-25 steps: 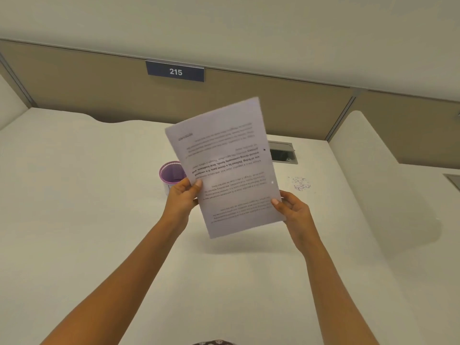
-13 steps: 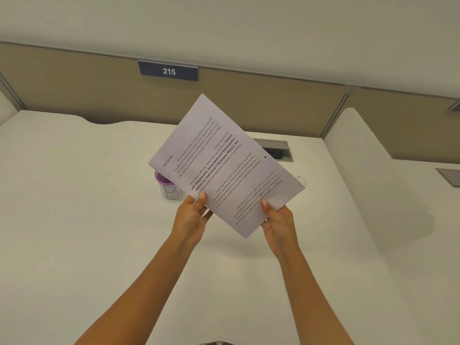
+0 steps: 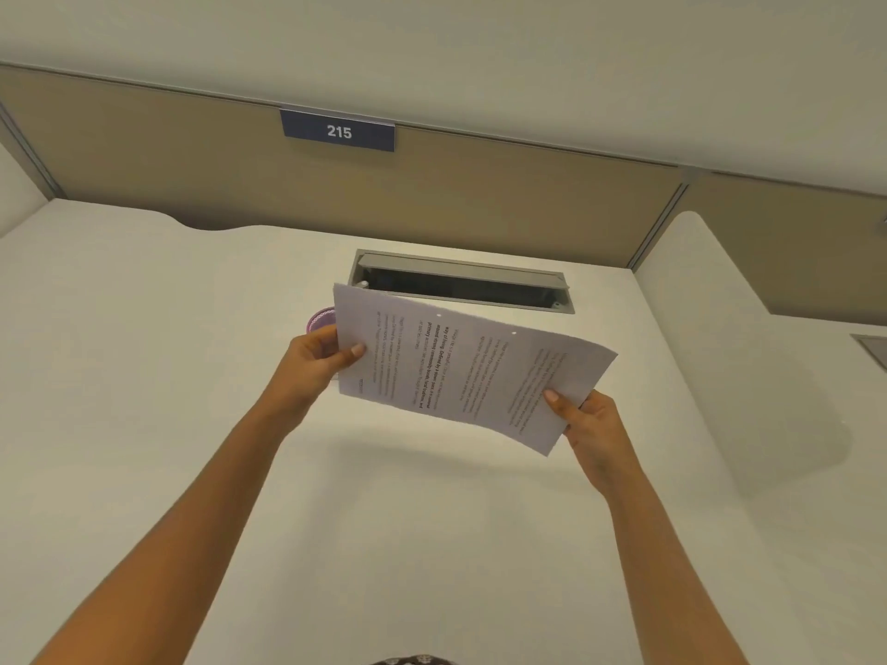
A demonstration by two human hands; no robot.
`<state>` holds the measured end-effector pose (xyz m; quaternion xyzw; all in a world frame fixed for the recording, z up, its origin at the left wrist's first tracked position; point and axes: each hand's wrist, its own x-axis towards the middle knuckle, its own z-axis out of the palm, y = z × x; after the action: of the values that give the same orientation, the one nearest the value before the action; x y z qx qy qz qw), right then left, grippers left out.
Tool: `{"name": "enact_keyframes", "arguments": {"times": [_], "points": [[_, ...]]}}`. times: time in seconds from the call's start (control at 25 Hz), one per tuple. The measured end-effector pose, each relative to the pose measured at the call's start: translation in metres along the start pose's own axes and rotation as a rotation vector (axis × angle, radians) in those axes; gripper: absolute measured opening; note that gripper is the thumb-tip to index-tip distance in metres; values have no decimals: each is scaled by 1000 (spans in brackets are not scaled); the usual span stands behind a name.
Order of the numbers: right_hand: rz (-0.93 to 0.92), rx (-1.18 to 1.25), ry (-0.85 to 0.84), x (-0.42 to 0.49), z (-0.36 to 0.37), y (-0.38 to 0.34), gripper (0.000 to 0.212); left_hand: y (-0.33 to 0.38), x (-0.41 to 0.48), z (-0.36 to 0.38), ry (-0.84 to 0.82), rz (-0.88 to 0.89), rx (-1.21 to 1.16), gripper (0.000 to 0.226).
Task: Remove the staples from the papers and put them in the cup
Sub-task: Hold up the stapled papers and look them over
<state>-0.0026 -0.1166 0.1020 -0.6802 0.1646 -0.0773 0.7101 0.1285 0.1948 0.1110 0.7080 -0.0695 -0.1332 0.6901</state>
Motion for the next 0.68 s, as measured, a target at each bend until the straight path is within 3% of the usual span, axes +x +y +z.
{"name": "enact_keyframes", "arguments": {"times": [0.2,0.32,0.44,0.68], "points": [[22,30,-35,2,-8,14,22,-22,-14,2,25,3,-25,30],[117,-8,-66,1,-13,41,35,-45,-26,3,11,-68,1,31],[205,-56,-58,-2,-12,65,30,-57,-33,7,21,-115,38,27],[123,-58,-44,6,-4,37,31,-48,-20,2,71,-172,35,24]]}}
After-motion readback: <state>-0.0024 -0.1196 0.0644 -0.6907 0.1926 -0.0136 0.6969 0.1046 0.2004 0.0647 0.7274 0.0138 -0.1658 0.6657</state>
